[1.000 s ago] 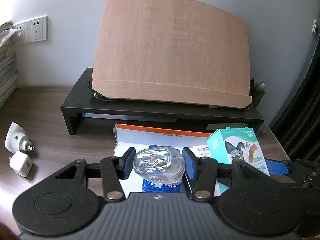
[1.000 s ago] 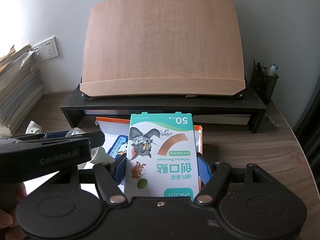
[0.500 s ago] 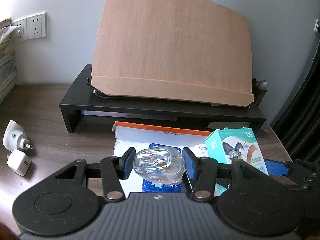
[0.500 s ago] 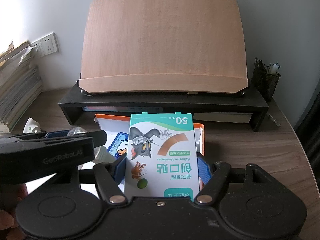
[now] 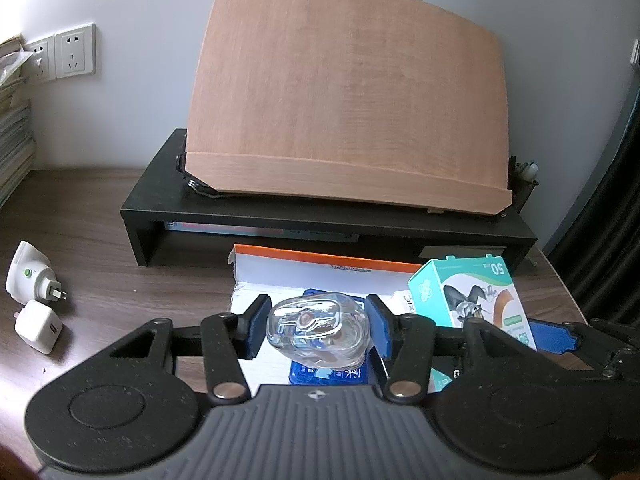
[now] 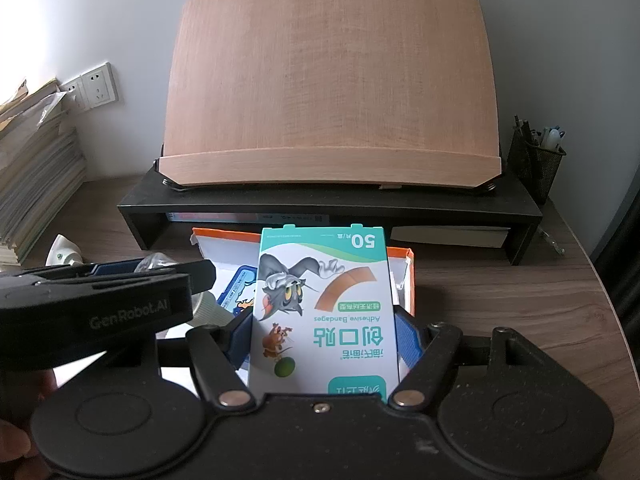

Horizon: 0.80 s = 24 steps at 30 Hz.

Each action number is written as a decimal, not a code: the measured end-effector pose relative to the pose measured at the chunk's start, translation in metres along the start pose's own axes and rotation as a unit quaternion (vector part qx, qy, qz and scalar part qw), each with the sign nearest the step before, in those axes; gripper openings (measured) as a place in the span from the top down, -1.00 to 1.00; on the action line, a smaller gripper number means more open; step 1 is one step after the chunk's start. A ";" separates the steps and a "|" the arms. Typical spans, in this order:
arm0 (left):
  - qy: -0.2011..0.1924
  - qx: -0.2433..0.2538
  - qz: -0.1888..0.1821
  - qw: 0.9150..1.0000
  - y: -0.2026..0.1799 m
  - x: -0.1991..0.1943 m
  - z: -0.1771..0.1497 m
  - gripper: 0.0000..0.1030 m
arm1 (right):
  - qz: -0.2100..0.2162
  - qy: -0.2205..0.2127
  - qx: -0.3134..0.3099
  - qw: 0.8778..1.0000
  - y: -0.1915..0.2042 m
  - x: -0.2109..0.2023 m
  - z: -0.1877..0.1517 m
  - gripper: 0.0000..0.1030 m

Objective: Organize rigid objects
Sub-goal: 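Carry the glass bulb and teal bandage box over the white box with both tools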

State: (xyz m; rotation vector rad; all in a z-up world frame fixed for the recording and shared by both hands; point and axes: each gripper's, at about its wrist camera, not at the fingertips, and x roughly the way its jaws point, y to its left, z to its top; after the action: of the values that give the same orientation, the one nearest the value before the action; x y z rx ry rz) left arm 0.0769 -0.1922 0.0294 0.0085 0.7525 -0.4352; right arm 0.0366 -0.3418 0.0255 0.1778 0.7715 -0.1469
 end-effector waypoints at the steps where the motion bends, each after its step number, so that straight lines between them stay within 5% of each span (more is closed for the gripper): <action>1: 0.000 0.000 0.000 1.000 0.000 0.000 0.000 0.00 | 0.000 0.001 0.000 1.000 0.000 0.001 0.000 -0.63; 24: 0.017 0.002 -0.003 1.000 0.001 0.014 0.005 0.00 | 0.001 0.021 0.007 1.000 -0.002 0.017 0.004 -0.63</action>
State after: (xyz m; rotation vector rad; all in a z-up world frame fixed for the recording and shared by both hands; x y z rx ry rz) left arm 0.0901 -0.1972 0.0233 0.0178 0.7857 -0.4426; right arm 0.0509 -0.3455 0.0163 0.1957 0.8119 -0.1469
